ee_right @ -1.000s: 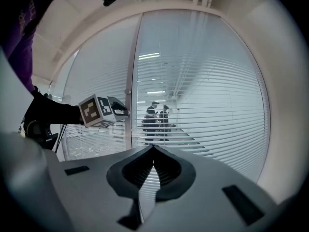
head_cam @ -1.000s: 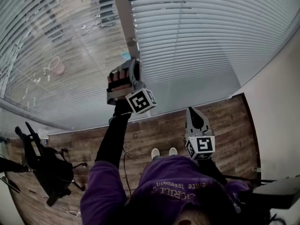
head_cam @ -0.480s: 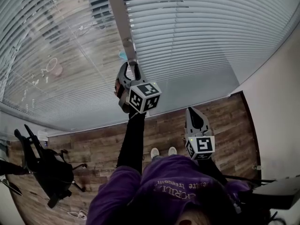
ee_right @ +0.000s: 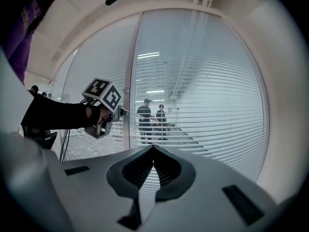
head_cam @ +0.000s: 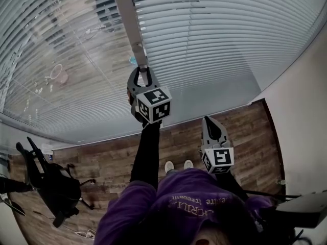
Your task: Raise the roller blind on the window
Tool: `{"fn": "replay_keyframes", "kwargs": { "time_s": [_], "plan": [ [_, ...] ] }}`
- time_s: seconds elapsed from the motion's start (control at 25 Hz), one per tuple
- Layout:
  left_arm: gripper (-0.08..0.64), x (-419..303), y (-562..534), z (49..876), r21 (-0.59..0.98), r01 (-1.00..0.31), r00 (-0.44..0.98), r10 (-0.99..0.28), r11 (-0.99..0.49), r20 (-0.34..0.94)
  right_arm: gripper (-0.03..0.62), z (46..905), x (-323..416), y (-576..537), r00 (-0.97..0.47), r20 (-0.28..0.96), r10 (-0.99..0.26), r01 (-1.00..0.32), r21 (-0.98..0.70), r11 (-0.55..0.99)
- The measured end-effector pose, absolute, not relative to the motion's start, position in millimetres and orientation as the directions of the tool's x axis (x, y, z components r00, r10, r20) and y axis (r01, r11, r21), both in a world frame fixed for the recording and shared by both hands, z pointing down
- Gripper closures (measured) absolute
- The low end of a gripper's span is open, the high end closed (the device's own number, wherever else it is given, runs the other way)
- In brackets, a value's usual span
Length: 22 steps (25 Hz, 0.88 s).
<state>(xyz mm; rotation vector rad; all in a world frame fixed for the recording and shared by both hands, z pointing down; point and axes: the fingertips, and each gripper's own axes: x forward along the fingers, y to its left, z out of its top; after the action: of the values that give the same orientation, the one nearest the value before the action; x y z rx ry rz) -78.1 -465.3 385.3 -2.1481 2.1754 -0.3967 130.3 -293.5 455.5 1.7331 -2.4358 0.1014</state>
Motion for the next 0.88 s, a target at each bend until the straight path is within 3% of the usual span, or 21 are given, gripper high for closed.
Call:
{"fn": "replay_keyframes", "kwargs": {
  "time_s": [0.56,0.88],
  "plan": [
    [0.434,-75.8,-466.5,387.8,-0.487,-0.868,-0.004,-0.980,-0.095,0.198,0.594,458.1,126.3,-294.4,-0.334,0.164,-0.928,-0.939,0.025,0.342],
    [0.434,-75.0,-465.7,387.2,-0.675,-0.729,-0.040,-0.978,-0.112,0.206,0.594,458.2,127.0,-293.5,-0.329,0.163,-0.930,-0.942,0.012,0.335]
  ]
}}
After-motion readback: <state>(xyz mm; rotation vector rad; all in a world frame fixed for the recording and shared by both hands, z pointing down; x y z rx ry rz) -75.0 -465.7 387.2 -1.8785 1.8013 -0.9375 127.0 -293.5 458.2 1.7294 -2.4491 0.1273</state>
